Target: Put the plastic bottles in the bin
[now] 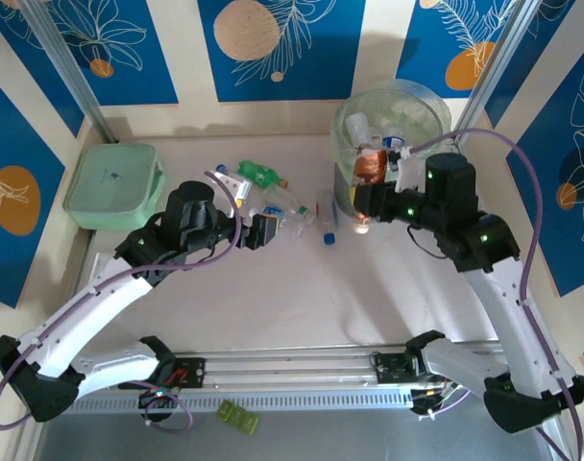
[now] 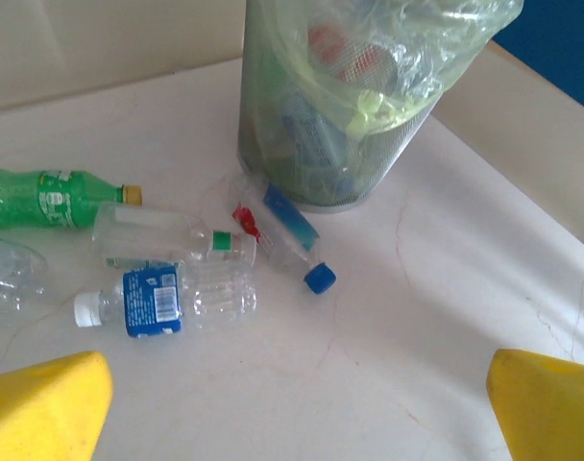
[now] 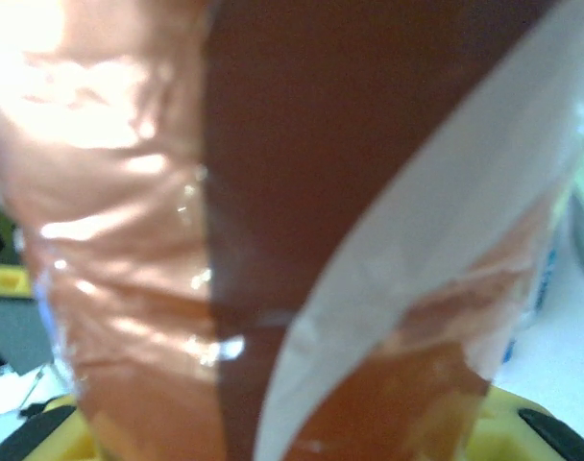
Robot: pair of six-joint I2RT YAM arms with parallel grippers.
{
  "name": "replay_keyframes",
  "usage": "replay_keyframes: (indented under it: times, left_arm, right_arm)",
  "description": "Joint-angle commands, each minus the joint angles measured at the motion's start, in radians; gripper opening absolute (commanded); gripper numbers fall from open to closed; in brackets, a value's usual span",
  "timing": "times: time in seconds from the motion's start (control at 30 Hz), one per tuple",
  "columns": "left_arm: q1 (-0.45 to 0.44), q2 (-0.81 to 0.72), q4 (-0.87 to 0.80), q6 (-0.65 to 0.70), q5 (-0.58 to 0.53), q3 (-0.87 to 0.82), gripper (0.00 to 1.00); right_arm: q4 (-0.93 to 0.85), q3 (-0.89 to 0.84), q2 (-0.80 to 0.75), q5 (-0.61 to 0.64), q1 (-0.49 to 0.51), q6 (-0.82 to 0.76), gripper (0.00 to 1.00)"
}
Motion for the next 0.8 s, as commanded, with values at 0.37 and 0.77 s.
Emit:
replay_keyframes:
  times: [0.37,0.77]
  left_arm:
    - [0.006,-0.009,0.074,-0.03,0.013,-0.05,0.99]
    - [0.004,-0.024,0.082,-0.03,0.004,-0.061,0.99]
  right_arm:
    - [-0.137,0.6,0.489,0.322,-0.15,-0.146,0.24]
    - [-0.197,0.877,0.84,0.608,-0.183,-0.247,0.2]
